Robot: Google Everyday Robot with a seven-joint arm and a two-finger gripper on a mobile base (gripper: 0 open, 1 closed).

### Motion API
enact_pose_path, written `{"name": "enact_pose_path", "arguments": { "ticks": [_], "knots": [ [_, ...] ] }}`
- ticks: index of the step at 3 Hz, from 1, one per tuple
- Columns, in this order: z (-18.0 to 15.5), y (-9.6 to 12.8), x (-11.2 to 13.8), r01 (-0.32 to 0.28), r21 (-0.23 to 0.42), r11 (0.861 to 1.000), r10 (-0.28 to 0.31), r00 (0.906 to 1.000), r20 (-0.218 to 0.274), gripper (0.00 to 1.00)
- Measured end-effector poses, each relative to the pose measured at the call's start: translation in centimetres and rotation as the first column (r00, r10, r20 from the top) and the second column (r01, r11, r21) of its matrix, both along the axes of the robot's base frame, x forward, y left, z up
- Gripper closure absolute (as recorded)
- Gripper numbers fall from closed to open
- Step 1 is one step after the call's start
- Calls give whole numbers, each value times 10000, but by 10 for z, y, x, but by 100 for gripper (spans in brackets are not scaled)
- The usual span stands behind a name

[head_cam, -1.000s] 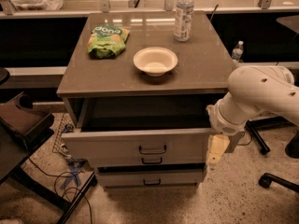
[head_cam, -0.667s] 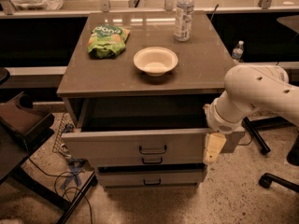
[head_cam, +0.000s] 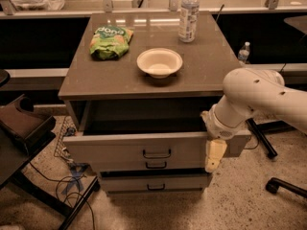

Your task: Open top drawer

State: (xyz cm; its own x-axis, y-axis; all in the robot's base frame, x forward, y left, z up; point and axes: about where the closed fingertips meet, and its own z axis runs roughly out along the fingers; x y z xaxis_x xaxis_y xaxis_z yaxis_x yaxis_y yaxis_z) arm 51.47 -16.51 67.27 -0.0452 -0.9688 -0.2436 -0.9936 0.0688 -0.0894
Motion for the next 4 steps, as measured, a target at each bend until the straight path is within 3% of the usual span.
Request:
{"name": "enact_pose_path", "arguments": {
  "ticks": [2,3,4],
  "knots": [
    [-11,-6,-33,-3,80,10000,7,9988,-491,0],
    [-24,-14,-51,23,118,9999,-11,9949,-1012,16],
    [-28,-26,-66,233,18,9997,-228,9907,-1339,39]
  ]
}}
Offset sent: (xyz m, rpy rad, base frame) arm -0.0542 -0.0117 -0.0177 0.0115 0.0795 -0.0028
